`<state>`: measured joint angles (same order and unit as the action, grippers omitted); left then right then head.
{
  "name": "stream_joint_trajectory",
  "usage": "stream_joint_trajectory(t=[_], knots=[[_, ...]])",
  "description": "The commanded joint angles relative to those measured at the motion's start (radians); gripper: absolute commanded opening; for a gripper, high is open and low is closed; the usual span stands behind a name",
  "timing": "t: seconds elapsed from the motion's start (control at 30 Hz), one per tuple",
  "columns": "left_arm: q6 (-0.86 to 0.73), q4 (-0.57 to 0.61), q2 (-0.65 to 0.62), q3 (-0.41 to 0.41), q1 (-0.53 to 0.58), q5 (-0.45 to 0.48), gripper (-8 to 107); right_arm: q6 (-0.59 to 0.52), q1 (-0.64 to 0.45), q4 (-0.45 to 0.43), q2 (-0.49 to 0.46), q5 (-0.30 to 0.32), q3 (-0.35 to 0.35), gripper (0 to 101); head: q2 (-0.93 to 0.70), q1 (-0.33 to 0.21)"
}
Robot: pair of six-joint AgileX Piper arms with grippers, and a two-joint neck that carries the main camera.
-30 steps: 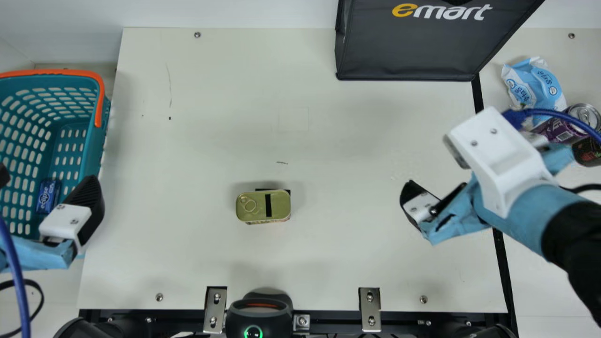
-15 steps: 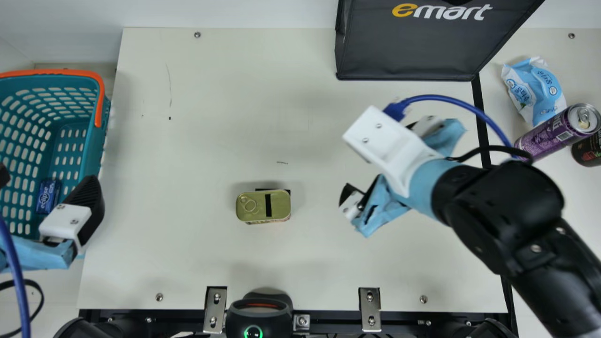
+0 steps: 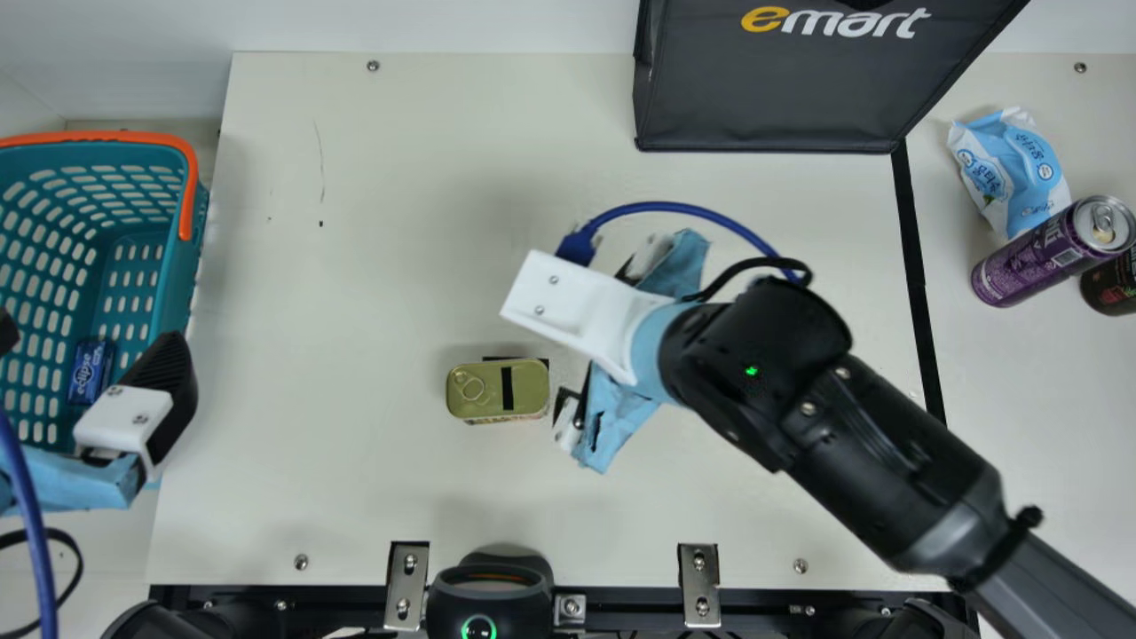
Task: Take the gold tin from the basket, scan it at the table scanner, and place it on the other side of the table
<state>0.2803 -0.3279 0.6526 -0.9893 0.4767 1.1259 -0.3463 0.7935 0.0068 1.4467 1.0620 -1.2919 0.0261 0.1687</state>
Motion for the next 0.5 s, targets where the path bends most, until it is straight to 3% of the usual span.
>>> stream_joint_trajectory(t=[0.0,0.47], knots=[[0.0,0.0,0.0,0.0,0.0,0.0,90,-0.04,0.007,0.011,0.028,0.001,-0.012,95,0.001,-0.03],[0.0,0.0,0.0,0.0,0.0,0.0,90,-0.218,0.055,0.069,0.216,0.006,-0.108,95,0.001,-0.03]])
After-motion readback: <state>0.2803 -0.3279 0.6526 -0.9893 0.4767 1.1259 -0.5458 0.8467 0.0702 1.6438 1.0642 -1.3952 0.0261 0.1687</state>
